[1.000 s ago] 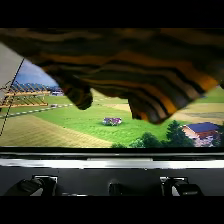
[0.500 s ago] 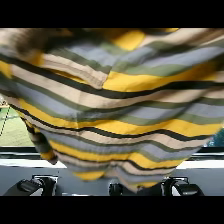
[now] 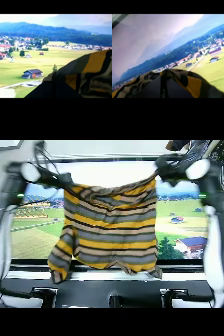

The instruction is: Fold the clothes and pants, and hang the long-sleeved shirts on hangers.

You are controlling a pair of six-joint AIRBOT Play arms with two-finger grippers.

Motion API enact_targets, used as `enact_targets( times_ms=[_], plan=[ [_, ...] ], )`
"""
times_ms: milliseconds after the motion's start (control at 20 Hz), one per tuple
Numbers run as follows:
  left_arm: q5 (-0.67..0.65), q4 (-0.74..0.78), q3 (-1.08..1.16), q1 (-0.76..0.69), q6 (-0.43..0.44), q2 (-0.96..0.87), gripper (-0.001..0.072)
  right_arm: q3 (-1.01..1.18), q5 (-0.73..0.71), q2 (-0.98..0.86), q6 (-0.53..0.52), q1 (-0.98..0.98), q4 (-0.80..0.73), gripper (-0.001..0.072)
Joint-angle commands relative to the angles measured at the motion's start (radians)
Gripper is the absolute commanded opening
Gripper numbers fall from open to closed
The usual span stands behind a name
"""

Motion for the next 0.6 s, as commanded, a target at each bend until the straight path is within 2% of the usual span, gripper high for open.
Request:
enact_targets(
  times_ms=[0,100,150,200,250,300,350,450,550],
  plan=[
    [0.050,-0.095,-0.004,0.024,-0.005,-0.206,0.0020,0.001,-0.092,-0.224,0.001,0.059,0.061,0.0050],
    [0.008,-0.106,-0.004,0.031,-0.011,-0.228,0.0034,0.001,-0.051,-0.235,-0.017,0.064,0.061,0.0139],
    [-0.018,-0.106,-0.004,0.040,-0.012,-0.221,0.0093,0.001,-0.015,-0.218,-0.046,0.052,0.061,0.0216],
    [-0.048,-0.106,-0.004,0.051,-0.011,-0.206,0.0181,0.001,0.035,-0.188,-0.085,0.032,0.061,0.0359],
    [-0.085,-0.107,-0.003,0.068,-0.011,-0.180,0.0459,0.002,0.097,-0.151,-0.132,0.007,0.061,0.0521],
    [-0.123,-0.117,-0.004,0.089,-0.002,-0.149,0.0688,0.002,0.173,-0.106,-0.192,-0.024,0.057,0.0586],
    [-0.167,-0.129,-0.004,0.114,0.016,-0.109,0.0719,0.001,0.270,-0.051,-0.261,-0.062,0.048,0.0620],
    [-0.251,-0.132,-0.018,0.159,0.062,-0.022,0.0719,-0.002,0.459,0.059,-0.335,-0.136,-0.018,0.0631],
    [-0.278,-0.137,-0.130,0.191,0.065,0.099,0.0719,-0.063,0.596,0.179,-0.386,-0.196,-0.068,0.0637]
  ],
)
